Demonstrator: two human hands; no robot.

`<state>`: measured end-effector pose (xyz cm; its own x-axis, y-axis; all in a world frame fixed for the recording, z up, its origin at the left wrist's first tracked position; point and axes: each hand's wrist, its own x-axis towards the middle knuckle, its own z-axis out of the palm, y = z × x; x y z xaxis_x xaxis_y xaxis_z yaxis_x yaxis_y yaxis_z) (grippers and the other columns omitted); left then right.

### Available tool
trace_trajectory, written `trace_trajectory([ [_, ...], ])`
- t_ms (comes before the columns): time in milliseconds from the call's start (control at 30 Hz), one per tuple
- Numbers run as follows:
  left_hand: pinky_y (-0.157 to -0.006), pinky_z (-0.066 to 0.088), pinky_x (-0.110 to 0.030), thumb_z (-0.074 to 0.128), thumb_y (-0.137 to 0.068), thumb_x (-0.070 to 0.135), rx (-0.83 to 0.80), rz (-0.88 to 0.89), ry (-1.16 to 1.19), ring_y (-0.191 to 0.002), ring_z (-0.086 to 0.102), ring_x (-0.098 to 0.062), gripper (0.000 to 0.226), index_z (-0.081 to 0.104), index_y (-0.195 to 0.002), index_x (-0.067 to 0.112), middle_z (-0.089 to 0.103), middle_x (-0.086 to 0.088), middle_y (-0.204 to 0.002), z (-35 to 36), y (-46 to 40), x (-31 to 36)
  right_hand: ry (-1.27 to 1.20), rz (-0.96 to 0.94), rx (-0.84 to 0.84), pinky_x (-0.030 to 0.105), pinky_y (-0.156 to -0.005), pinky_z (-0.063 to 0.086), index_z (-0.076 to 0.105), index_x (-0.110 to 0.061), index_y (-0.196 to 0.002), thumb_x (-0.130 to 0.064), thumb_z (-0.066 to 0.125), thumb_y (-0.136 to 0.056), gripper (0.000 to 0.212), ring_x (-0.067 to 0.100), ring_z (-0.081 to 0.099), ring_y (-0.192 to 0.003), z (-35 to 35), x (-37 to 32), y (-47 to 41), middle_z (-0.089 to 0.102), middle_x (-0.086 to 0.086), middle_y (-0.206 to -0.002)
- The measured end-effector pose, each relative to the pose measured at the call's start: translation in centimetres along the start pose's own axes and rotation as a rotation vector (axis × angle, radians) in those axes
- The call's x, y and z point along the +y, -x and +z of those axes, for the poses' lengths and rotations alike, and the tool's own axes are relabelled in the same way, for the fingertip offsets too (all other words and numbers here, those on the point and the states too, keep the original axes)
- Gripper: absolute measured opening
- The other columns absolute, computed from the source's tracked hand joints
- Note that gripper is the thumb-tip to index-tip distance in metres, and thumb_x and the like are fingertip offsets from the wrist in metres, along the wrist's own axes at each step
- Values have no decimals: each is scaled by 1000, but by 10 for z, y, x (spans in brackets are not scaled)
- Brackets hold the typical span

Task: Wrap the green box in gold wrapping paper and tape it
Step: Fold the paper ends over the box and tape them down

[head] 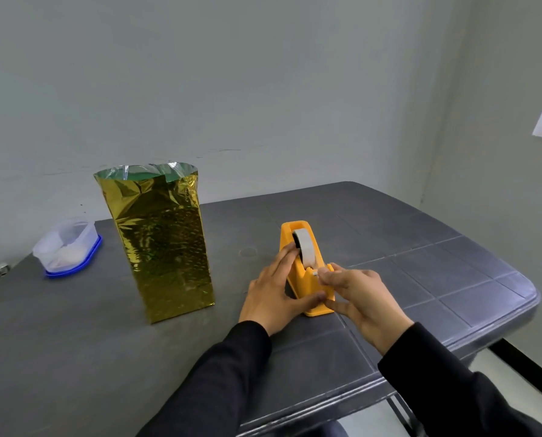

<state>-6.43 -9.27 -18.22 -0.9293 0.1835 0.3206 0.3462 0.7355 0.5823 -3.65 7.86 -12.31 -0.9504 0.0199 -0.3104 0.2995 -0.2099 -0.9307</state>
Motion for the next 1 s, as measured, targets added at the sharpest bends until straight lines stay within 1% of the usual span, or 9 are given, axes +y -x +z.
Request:
trace_trajectory([
  [100, -119, 33, -53, 60, -70, 88, -10, -4, 85, -150, 27, -8, 105, 10, -155, 54, 11, 31, -164, 0, -2, -5, 39, -15, 0, 38, -90, 57, 72, 7, -98, 0, 74, -88, 12, 14, 66, -88, -2, 7, 3, 69, -6, -102],
  [233, -121, 32, -53, 67, -72, 81, -39, -4, 130, -151, 27, -8, 104, 11, -155, 54, 12, 31, -164, 0, -5, -10, 177, -82, 40, 43, -97, 56, 77, -3, -90, -16, 79, -89, 13, 12, 65, -90, -5, 14, -3, 70, -12, -100],
  [367, -122, 29, -52, 55, -82, 66, -65, 24, 244, -151, 22, -3, 84, 18, -156, 51, 14, 32, -164, 0, -5, -16, 335, -253, 68, 26, -75, 53, 75, -14, -72, -28, 79, -89, 23, 6, 67, -88, -7, 21, -4, 74, -13, -93],
  [533, -124, 26, -50, 45, -84, 59, -47, 4, 292, -151, 19, 2, 75, 22, -155, 52, 17, 30, -164, 1, -4, -15, 600, -339, 69, 23, -79, 52, 73, -8, -72, -24, 77, -91, 25, 2, 63, -88, -17, 32, -15, 64, -22, -117],
  [633, -123, 28, -52, 45, -86, 61, -39, -3, 299, -151, 20, 1, 72, 23, -154, 54, 18, 31, -163, 3, -4, -17, 401, -416, 8, 32, -95, 57, 81, -10, -87, -31, 78, -87, 22, 4, 68, -100, -28, 50, -14, 69, -16, -127],
  [700, -122, 29, -52, 46, -86, 65, -25, -8, 312, -150, 22, 1, 71, 25, -153, 54, 20, 32, -162, 4, -4, -16, 182, -433, 11, 41, -99, 57, 82, -13, -100, -44, 72, -85, 36, 11, 69, -110, -33, 53, -13, 76, -11, -118],
  [833, -117, 38, -46, 49, -83, 72, 161, -41, 369, -142, 34, -2, 64, 38, -143, 54, 35, 37, -147, 4, 9, -4, -71, -455, 67, 41, -97, 49, 78, -3, -96, -51, 53, -93, 55, 16, 65, -119, -38, 52, -17, 77, -10, -114],
  [933, -104, 43, -38, 52, -93, 59, 390, 137, 161, -129, 40, -2, 49, 49, -139, 44, 46, 35, -133, -2, 15, 27, -95, -457, 80, 41, -97, 48, 77, -3, -98, -53, 47, -101, 59, 17, 64, -120, -38, 53, -19, 76, -9, -117],
  [1000, -100, 43, -40, 57, -95, 46, 431, 299, -6, -125, 42, -6, 42, 55, -136, 37, 53, 28, -125, -6, 10, 51, -64, -492, 93, 40, -96, 48, 77, -9, -112, -61, 47, -99, 61, 18, 66, -116, -38, 55, -16, 77, -5, -111],
])
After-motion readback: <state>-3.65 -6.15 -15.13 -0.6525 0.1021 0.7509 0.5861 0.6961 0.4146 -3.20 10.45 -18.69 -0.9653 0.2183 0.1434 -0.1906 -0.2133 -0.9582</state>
